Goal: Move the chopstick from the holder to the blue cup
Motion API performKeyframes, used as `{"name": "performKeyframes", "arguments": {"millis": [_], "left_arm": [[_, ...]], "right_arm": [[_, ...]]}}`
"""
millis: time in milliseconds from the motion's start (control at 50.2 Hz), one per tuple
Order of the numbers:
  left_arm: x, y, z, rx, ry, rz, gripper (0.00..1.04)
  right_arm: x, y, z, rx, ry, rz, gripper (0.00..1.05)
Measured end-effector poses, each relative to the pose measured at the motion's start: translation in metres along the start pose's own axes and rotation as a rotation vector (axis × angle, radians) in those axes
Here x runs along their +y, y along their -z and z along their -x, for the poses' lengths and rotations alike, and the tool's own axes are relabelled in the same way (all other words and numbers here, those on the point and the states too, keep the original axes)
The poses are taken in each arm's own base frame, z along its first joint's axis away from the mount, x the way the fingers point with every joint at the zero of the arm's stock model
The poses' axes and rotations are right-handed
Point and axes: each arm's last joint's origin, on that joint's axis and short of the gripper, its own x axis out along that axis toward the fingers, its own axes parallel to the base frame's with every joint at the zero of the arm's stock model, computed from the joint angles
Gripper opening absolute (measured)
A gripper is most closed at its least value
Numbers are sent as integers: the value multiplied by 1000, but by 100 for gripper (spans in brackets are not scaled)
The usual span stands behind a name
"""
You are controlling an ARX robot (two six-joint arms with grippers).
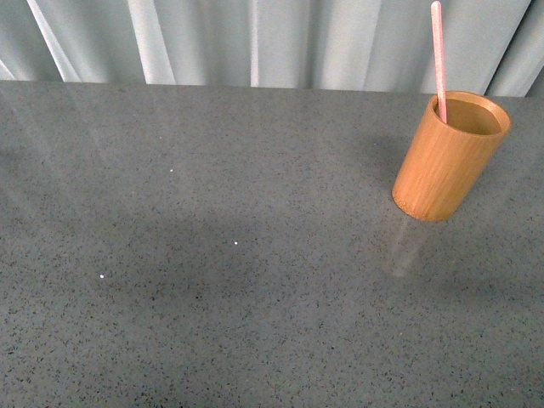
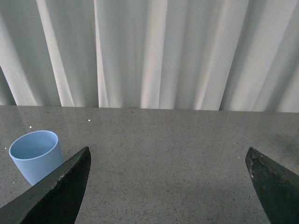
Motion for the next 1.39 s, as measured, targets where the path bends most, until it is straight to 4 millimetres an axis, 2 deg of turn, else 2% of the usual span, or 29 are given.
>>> {"name": "performKeyframes", "arguments": {"millis": [100, 259, 438, 478, 578, 717, 817, 936, 1036, 1135, 1275, 1394], "left_arm": [[0, 0, 0, 14, -15, 4, 98], [2, 4, -10, 300, -276, 72, 98], [9, -25, -43, 306, -259, 97, 98], [13, -33, -57, 342, -259, 73, 98], [25, -37, -90, 520, -247, 39, 98], [59, -34, -150, 775, -279, -18, 98], [79, -37, -177, 816, -308, -60, 98], [101, -40, -200, 834, -361, -84, 98], [123, -36, -213, 853, -428, -90, 98], [141, -25, -216, 890, -470, -73, 98], [153, -11, -217, 931, -496, -53, 98], [156, -4, -220, 945, -496, -42, 98]], "right_arm": [[0, 0, 0, 0, 0, 0, 95], [0, 0, 0, 0, 0, 0, 95], [0, 0, 0, 0, 0, 0, 95], [0, 0, 0, 0, 0, 0, 95], [0, 0, 0, 0, 0, 0, 95], [0, 0, 0, 0, 0, 0, 95], [0, 0, 0, 0, 0, 0, 95], [0, 0, 0, 0, 0, 0, 95], [0, 0, 0, 0, 0, 0, 95], [0, 0, 0, 0, 0, 0, 95], [0, 0, 0, 0, 0, 0, 95], [0, 0, 0, 0, 0, 0, 95]]}}
